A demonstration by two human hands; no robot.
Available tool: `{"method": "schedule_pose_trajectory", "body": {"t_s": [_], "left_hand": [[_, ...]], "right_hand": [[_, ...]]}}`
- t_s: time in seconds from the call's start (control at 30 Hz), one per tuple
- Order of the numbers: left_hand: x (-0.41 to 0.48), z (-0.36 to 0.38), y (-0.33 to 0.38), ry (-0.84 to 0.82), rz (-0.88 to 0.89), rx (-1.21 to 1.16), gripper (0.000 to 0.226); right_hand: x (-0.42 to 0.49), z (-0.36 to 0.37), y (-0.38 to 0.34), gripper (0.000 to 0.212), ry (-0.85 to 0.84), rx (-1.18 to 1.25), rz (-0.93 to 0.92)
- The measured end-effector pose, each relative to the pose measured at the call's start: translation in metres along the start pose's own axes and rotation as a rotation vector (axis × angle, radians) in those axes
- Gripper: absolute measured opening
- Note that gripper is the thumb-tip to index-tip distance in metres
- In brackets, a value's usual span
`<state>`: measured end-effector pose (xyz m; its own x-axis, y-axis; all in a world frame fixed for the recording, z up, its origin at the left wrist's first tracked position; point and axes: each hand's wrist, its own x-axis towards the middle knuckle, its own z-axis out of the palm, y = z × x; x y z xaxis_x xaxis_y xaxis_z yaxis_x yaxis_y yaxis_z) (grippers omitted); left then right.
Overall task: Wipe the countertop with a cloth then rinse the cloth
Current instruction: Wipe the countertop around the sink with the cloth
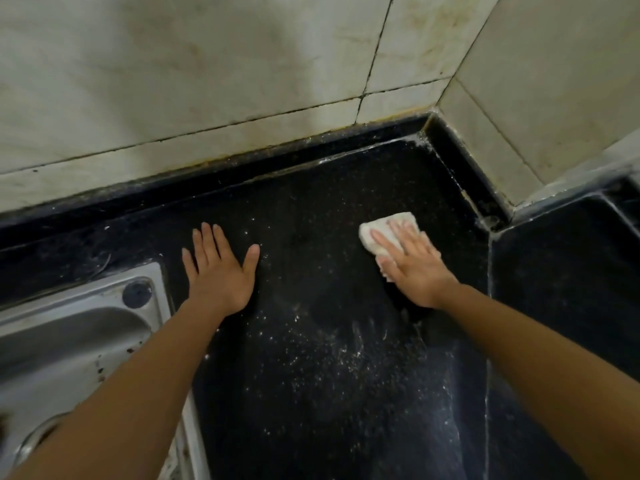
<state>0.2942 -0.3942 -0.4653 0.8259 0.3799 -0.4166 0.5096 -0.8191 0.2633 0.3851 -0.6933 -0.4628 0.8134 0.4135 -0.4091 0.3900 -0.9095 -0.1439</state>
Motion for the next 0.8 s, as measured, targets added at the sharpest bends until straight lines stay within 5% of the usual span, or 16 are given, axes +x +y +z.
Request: {"method": "schedule_pose_trajectory", "body": {"t_s": [0.2,0.8], "left_hand": [[-0.090,0.038,0.003,0.169,0.129,-0.028,0.076],[-0.284,0.140,-0.012,0.273,-0.063,0.001,0.076]], "right_hand": [[-0.044,0.014,0.023,0.054,0.003,0.126,0.183],[-0.240,0.097,0.025,0.054,-0.084,0.048,-0.130]]}}
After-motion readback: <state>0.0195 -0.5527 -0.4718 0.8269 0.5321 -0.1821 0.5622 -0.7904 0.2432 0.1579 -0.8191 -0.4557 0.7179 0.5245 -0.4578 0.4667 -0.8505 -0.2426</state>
